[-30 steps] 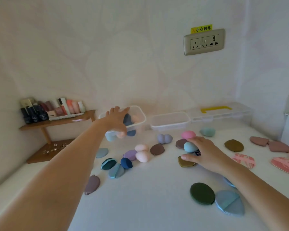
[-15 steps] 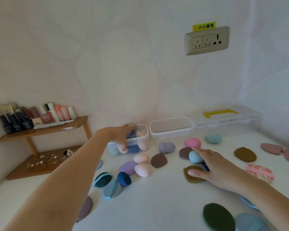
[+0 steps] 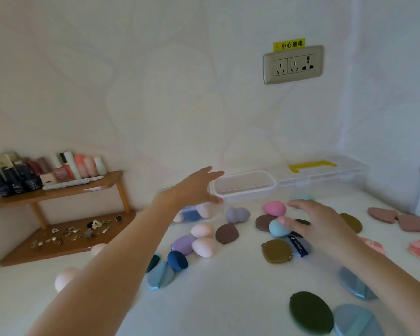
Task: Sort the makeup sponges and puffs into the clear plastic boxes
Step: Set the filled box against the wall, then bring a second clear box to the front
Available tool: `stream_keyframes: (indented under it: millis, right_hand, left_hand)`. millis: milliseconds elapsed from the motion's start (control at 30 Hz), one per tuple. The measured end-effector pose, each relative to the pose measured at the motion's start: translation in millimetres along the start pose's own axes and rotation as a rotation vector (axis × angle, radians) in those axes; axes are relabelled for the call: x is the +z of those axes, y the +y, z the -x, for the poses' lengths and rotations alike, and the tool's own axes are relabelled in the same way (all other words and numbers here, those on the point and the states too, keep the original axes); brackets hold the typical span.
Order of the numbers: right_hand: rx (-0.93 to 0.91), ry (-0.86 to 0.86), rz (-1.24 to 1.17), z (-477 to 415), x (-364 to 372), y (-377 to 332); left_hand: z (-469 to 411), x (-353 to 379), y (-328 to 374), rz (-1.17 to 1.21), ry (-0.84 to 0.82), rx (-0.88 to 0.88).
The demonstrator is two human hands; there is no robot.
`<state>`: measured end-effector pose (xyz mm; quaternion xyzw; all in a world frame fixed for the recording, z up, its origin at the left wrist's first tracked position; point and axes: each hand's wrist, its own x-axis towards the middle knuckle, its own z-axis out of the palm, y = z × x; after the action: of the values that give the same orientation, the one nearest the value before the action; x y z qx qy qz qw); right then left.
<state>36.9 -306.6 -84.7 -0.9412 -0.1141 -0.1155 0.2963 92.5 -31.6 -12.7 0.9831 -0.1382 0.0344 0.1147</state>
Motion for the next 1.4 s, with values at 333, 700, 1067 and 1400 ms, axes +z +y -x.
stream_keyframes:
  millis: [333,700,1067,1400]
  right_hand:
    - [0.099,-0.135,-0.039,-4,16,15]
    - [0.033,-0.156,0.055,-2,13,14]
    - [-0.141,0.283,-0.154,0,-3,8]
    - [-0.344,0.357,-0.479,43,-7,-38]
  left_hand:
    - [-34,47,63,-0.13,0.149,0.101]
    - [-46,62,78,-0.369,0.229,0.058]
    - [-24,-10,113,-0.375,0.42,0.097]
    - [90,-45,137,-0.523,0.137,0.133]
